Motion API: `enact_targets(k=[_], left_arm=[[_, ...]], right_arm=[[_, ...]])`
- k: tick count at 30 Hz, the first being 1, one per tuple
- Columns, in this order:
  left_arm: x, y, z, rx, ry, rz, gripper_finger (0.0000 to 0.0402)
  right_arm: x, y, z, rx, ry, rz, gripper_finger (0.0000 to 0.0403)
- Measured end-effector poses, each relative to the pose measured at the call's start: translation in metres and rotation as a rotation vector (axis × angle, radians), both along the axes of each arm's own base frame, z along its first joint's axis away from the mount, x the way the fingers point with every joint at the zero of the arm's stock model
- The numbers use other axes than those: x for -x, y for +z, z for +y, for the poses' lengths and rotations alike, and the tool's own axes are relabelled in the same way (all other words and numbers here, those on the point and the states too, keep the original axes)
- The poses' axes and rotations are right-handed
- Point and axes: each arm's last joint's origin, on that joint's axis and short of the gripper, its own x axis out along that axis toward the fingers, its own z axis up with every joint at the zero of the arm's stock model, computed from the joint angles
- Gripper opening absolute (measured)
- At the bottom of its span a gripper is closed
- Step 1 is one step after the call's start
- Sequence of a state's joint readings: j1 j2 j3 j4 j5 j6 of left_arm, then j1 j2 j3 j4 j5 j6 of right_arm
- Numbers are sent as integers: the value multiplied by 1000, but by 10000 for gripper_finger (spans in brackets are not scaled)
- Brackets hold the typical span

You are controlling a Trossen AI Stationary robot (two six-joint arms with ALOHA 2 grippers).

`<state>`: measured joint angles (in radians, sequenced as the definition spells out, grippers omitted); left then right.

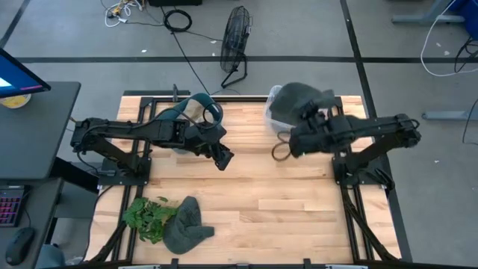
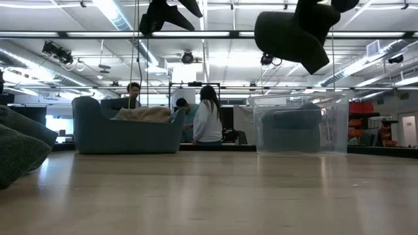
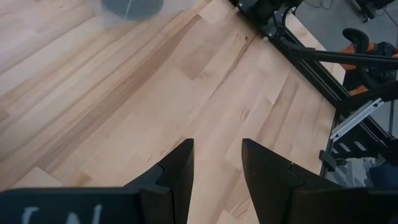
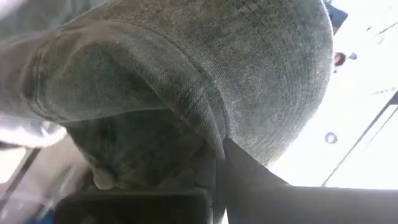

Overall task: Pick & Place hat
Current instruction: Put the right black cap into the transparent bin

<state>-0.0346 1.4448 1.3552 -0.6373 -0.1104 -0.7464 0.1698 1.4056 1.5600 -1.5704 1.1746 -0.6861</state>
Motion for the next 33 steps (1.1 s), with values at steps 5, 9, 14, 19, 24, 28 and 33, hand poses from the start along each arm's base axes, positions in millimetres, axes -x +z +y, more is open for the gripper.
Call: enact_targets(k=[5, 9, 14, 19, 24, 28, 33], left_arm=[[0, 0, 0, -1, 0, 0, 138], [0, 0, 0, -2, -1, 1, 138], [0, 0, 1, -23, 23, 0, 138], [0, 0, 2, -31, 32, 0, 138], [0, 0, 1, -33, 34, 0, 138], [0, 0, 1, -32, 33, 0, 138], [0, 0, 1, -47, 21, 3, 138]], right_arm=[[4, 4, -32, 24, -104, 61, 6], [4, 3, -56, -32, -197, 34, 6], [0, 2, -88, -193, -261, -77, 6], [-11, -7, -108, -189, -185, -30, 5], [-10, -33, -125, -203, -199, 53, 4], [-5, -55, -128, -244, -235, 119, 4], [-2, -66, -126, -302, -230, 162, 4]])
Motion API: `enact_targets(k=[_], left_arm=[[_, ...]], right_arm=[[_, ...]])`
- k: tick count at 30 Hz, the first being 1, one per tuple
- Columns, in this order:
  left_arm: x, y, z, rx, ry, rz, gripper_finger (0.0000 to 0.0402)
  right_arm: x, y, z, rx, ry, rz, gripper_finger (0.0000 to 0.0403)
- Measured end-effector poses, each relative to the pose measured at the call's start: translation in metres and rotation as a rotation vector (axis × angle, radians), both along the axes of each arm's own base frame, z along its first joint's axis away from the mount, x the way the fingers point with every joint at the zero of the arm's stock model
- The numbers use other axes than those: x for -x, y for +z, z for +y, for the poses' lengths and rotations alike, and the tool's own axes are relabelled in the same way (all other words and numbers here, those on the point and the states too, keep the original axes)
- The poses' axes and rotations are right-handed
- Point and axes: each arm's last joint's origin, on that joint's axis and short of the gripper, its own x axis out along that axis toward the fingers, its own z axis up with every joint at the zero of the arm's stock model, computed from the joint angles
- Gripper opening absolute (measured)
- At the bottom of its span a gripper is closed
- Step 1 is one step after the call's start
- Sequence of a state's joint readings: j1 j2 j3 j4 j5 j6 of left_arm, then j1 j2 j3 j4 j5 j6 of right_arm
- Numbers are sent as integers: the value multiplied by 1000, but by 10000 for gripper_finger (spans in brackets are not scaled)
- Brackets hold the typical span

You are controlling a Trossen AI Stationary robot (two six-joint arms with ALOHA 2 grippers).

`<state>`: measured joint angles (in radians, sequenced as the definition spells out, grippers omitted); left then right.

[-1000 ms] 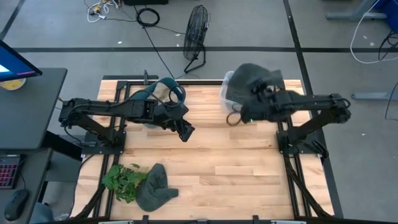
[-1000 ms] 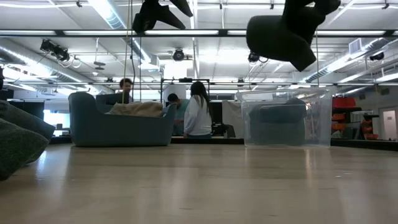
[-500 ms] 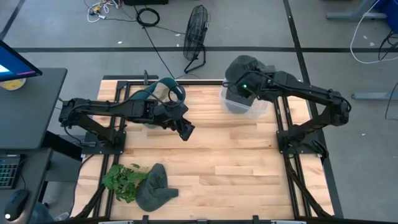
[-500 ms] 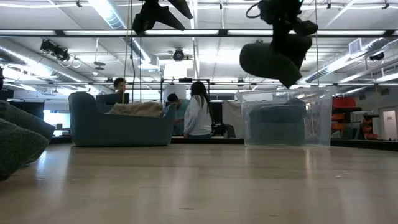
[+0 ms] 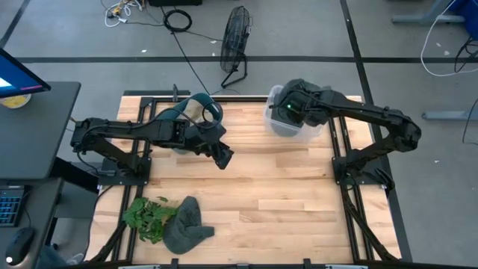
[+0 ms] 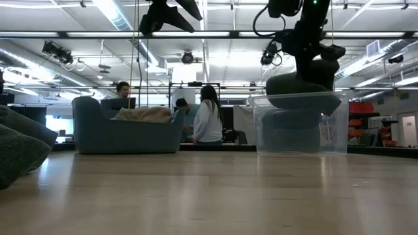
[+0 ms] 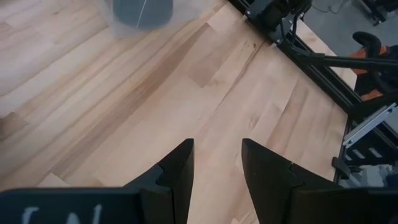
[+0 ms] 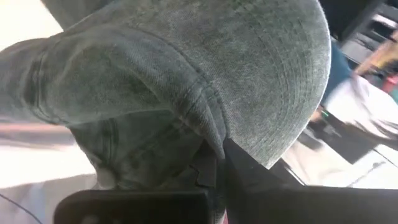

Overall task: Pick & Place hat
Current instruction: Put the right black cap into the transparent bin

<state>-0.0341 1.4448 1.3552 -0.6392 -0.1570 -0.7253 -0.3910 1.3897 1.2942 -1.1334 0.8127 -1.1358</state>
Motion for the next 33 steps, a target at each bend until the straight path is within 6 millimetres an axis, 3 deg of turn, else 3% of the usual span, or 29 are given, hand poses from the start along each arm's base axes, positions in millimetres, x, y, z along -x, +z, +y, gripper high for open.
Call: enact_targets(k=[5, 11, 18, 33], left_arm=[[0, 0, 0, -26, -16, 4, 138], [0, 0, 0, -27, -15, 4, 138], [0, 0, 0, -28, -16, 4, 138], [0, 0, -1, -3, -33, 3, 138]], right_arm=[[0, -12, 2, -189, 19, -76, 4], [-3, -38, -5, -156, 70, -52, 6], [5, -69, -3, -216, 63, 9, 50], [8, -64, 3, -123, 31, 1, 135]])
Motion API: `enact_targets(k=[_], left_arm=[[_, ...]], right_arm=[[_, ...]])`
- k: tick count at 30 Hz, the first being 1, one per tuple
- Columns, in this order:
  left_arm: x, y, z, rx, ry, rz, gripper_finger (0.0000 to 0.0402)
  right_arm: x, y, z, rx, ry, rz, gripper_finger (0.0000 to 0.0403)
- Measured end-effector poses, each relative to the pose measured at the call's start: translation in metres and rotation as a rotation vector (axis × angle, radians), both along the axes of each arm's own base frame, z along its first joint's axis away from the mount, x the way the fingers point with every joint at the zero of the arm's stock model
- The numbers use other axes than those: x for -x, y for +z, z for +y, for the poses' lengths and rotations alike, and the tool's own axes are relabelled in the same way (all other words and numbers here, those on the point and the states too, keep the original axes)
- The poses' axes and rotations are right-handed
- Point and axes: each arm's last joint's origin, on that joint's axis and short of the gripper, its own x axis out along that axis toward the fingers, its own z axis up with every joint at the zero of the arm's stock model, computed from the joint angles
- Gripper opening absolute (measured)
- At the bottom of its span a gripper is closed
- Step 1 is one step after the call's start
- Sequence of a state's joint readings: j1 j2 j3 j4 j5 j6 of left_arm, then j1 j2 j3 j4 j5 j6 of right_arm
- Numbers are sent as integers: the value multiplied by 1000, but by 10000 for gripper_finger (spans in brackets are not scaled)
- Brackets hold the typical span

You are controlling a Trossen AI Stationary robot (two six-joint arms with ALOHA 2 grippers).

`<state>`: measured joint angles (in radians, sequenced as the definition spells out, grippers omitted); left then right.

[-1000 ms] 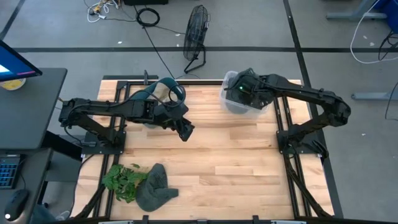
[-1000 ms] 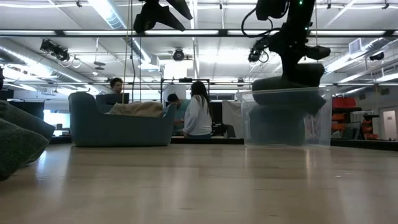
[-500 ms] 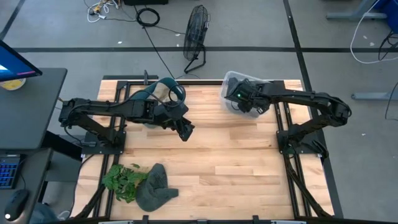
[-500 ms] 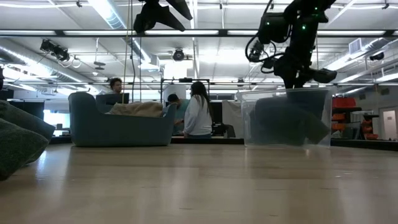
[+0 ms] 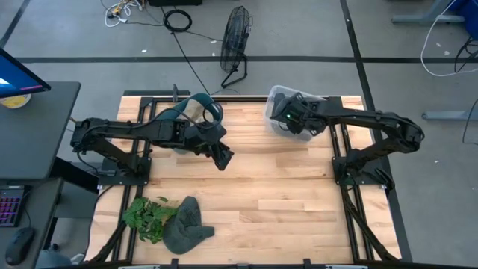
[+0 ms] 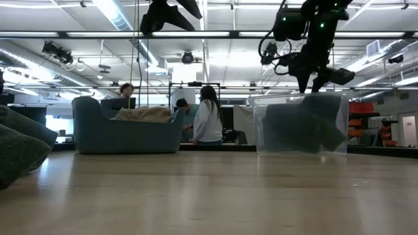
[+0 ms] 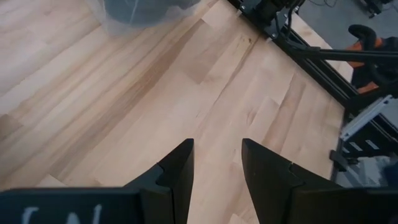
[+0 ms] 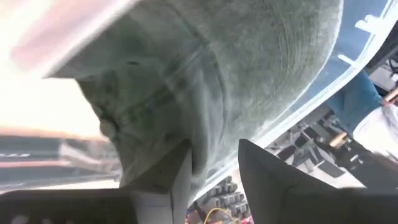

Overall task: Pick & Place hat
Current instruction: Put the right black cap into the transparent bin, then put the black cap into the transparent bin

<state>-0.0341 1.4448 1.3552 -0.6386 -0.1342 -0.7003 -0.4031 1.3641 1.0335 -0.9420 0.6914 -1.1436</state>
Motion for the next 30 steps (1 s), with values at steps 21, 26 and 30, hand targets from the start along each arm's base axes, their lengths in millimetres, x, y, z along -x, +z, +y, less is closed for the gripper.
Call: enact_targets(k=[21, 26, 30], left_arm=[[20, -16, -64, 364, -113, 246, 138], [40, -30, -90, 455, 49, 473, 138], [55, -45, -107, 468, 200, 612, 138]], right_arm=[[-6, 117, 75, -693, -289, -954, 137], [-17, 119, 94, -792, -257, -1000, 137], [-26, 114, 108, -831, -252, -980, 137]])
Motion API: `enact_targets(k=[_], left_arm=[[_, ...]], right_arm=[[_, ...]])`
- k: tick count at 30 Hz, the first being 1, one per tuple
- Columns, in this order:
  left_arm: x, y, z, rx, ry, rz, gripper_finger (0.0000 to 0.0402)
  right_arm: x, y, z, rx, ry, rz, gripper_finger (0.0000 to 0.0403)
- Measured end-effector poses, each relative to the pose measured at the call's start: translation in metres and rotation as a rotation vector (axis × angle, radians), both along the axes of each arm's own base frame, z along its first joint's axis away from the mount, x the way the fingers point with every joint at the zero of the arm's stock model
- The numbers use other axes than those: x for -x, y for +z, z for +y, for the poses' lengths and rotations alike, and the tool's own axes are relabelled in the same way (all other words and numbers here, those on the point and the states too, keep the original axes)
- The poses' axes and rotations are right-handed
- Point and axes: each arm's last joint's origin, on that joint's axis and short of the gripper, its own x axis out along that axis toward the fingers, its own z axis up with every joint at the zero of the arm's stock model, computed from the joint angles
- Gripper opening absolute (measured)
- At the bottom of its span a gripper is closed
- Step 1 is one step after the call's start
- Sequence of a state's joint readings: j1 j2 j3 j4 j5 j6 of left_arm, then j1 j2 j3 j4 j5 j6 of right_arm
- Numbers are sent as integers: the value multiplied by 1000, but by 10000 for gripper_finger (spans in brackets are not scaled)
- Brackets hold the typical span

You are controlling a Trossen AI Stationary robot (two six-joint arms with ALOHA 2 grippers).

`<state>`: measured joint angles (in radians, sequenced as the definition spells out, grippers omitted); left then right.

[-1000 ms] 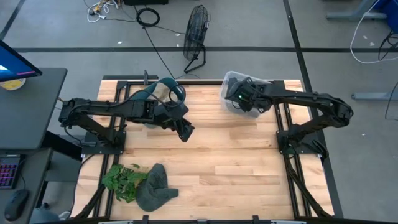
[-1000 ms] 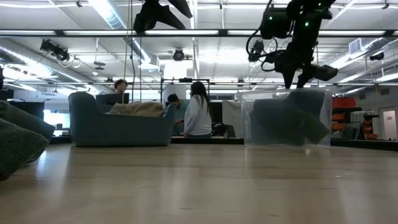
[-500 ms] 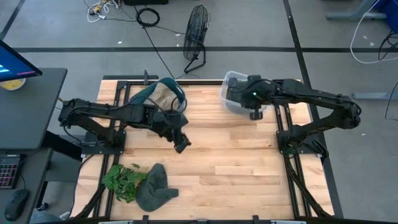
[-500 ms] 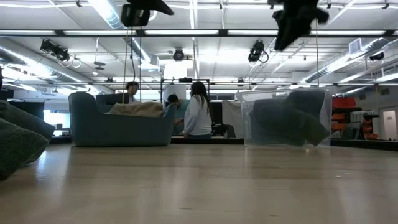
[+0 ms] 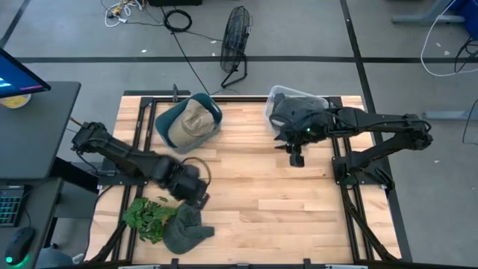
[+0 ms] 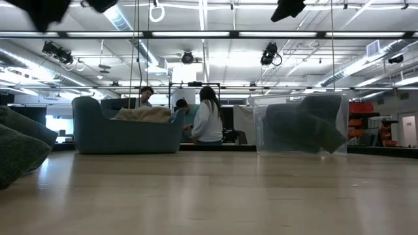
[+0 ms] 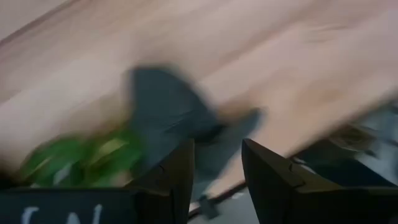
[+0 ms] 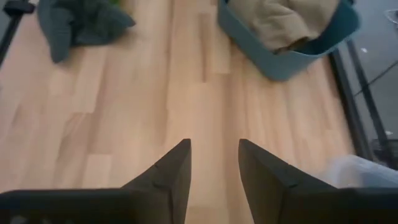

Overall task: Pick & Place hat
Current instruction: Put the black cap into the transparent bin

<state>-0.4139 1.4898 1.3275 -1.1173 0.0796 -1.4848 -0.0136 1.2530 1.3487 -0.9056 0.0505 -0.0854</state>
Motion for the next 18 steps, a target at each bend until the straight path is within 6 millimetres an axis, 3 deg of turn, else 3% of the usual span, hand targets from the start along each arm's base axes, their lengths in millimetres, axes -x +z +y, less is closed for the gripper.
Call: enact_targets(k=[5, 10, 18], left_arm=[[12, -32, -18, -6, 108, 117, 138], [20, -64, -30, 40, 174, 107, 138], [31, -87, -33, 19, 197, 154, 138]], right_arm=[[-6, -4, 17, -17, 50, 9, 137], [-11, -7, 31, -20, 99, 14, 137], [-25, -21, 43, -29, 122, 65, 137]])
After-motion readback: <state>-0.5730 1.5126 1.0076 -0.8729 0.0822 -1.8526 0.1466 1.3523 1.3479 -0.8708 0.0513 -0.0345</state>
